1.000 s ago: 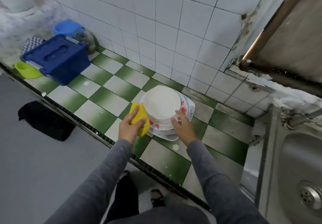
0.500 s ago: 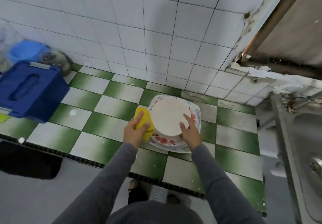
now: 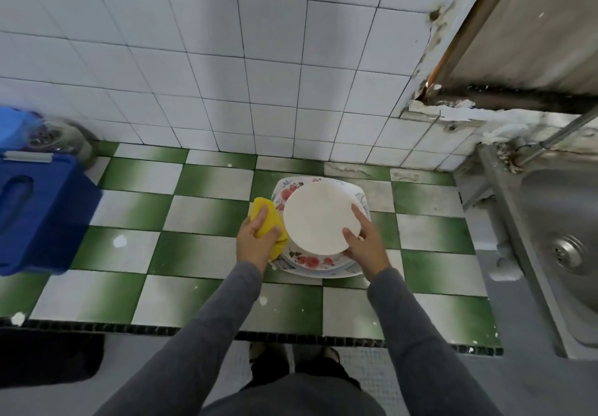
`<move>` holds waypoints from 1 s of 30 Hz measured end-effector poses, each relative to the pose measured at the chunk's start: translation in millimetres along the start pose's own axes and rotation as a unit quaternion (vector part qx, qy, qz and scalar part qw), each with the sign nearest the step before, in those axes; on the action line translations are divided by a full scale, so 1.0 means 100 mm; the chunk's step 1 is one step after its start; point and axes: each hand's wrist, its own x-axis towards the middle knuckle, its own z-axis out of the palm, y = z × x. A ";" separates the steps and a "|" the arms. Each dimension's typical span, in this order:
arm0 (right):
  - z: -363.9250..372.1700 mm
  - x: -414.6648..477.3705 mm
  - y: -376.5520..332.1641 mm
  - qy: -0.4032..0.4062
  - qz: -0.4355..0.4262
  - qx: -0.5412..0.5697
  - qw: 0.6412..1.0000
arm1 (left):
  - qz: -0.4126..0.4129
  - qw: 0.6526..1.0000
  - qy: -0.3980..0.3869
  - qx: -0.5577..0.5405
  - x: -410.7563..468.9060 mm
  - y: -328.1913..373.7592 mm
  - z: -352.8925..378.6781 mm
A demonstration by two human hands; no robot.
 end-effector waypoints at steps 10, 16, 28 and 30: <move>-0.26 -0.19 -0.37 0.035 -0.068 -0.006 0.997 | 0.045 0.999 -0.003 -0.019 -0.17 0.22 0.24; -0.26 -0.26 -0.39 0.031 -0.077 -0.011 0.997 | 0.028 0.999 -0.001 -0.028 -0.25 0.29 0.33; -0.23 -0.46 -0.32 -0.046 -0.105 0.079 0.990 | 0.039 0.998 0.035 -0.029 -0.21 0.28 0.23; -0.19 -0.48 -0.30 -0.070 -0.087 0.119 0.987 | 0.038 0.998 0.035 -0.042 -0.20 0.30 0.23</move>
